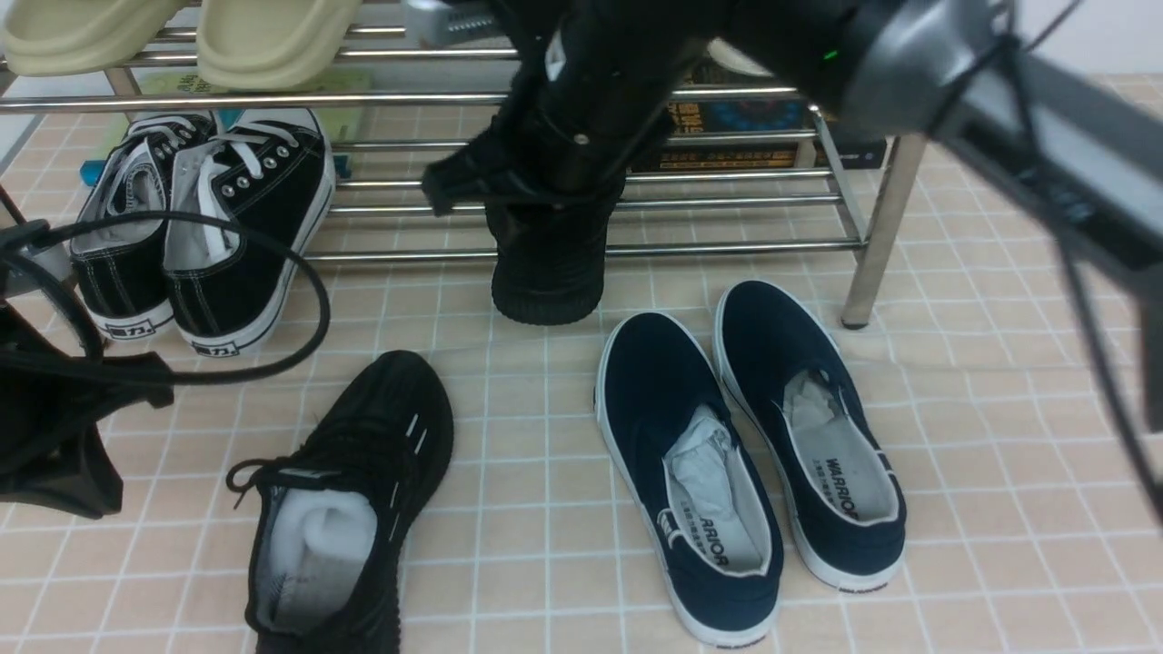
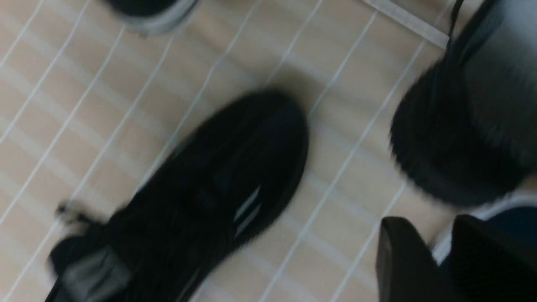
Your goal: Take the shoes off the shelf from the light coffee tablecloth by hand.
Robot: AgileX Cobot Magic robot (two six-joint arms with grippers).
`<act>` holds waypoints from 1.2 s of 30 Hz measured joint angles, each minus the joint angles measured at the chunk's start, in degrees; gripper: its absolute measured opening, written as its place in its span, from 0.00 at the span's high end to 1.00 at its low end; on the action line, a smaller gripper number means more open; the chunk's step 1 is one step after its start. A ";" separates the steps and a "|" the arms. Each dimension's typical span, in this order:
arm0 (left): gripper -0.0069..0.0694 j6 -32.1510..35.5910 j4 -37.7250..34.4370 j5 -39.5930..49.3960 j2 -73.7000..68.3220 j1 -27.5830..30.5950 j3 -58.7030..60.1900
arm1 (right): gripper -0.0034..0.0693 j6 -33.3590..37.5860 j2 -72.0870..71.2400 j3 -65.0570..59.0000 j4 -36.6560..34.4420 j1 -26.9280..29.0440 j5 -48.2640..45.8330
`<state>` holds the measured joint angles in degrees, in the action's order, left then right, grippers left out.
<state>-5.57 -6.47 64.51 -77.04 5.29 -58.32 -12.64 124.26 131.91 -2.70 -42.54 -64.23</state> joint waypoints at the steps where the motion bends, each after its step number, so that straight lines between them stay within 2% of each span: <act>1: 0.88 0.05 -0.05 0.00 0.00 0.00 0.00 | 0.59 -0.50 0.65 0.05 1.00 0.00 1.63; 7: 0.88 0.07 -0.05 -0.38 0.00 0.00 0.00 | 0.44 -3.67 4.50 0.22 6.88 0.00 8.87; 14: 0.88 0.11 -0.05 -0.70 0.00 0.00 0.00 | 0.42 -8.21 8.14 0.26 15.56 0.00 12.11; 19: 0.88 0.11 -0.05 -1.01 0.00 0.00 0.00 | 0.42 -9.15 9.74 0.33 16.61 0.00 12.73; 24: 0.88 0.18 -0.05 -1.18 0.00 0.00 0.00 | 0.50 -9.15 10.53 0.41 14.90 0.00 12.75; 27: 0.88 0.27 0.07 -1.29 0.00 0.00 0.00 | 0.64 -9.15 10.53 0.41 13.48 0.00 12.47; 28: 0.88 0.27 0.06 -1.29 0.00 0.00 0.00 | 0.65 -9.15 10.53 0.41 13.48 0.00 12.47; 29: 0.87 0.27 0.06 -1.29 0.00 0.00 0.00 | 0.75 -8.89 10.53 0.41 12.72 0.00 11.87; 31: 0.87 0.27 0.06 -1.29 0.00 0.00 0.00 | 0.84 -8.11 10.53 0.41 11.92 0.00 10.75; 32: 0.87 0.27 0.13 -1.29 0.00 0.00 0.00 | 0.92 -7.37 10.39 0.41 10.62 0.00 8.98; 36: 0.87 0.27 0.13 -1.36 0.00 0.00 0.00 | 0.94 -5.38 8.89 0.41 6.56 -0.37 3.01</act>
<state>-5.30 -6.35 63.15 -77.04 5.29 -58.32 -18.01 133.14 132.31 3.86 -42.91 -61.22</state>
